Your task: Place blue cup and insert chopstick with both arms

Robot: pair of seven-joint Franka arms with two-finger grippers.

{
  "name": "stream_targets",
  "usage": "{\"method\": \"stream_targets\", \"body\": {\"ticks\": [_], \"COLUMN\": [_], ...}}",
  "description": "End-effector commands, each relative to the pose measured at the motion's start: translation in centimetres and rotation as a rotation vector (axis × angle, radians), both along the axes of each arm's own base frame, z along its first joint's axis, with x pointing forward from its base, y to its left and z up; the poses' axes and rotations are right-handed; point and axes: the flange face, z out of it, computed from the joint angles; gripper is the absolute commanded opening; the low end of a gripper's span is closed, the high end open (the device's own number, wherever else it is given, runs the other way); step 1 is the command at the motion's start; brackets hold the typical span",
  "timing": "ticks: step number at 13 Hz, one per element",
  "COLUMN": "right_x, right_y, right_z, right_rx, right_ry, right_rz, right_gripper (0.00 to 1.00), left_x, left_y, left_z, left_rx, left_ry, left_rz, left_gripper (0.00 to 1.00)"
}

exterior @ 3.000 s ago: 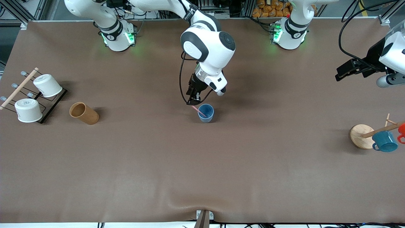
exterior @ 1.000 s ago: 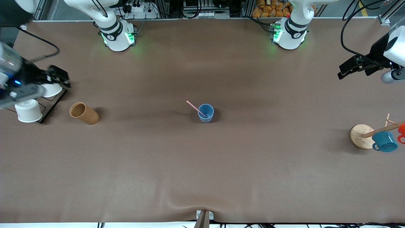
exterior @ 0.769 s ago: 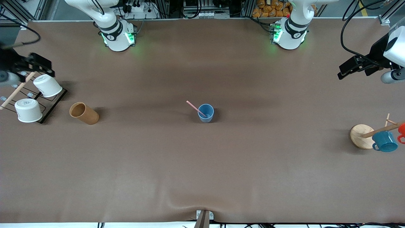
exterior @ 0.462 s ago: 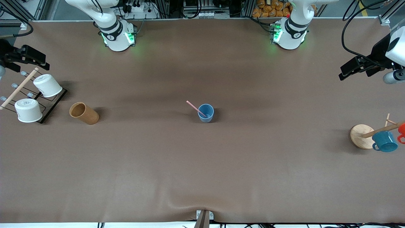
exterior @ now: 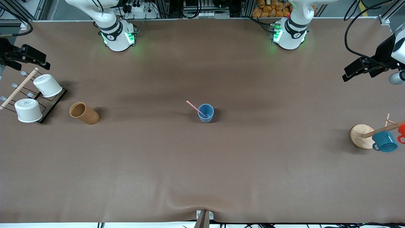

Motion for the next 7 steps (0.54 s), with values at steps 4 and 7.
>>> {"method": "stream_targets", "body": {"ticks": [4, 7], "right_x": [-1.2, -1.2], "right_y": [-1.7, -2.3], "right_z": [0.9, 1.0], "right_rx": [0.026, 0.024], "right_ry": [0.002, -0.004], "right_rz": [-0.038, -0.050], "right_gripper": [1.00, 1.00], "left_x": [-0.1, -0.4], "left_y": [0.3, 0.3], "left_z": [2.2, 2.4], "left_rx": [-0.008, -0.007], "left_ry": [-0.050, -0.040], "left_rz": [-0.016, -0.014], "left_gripper": [1.00, 1.00]}}
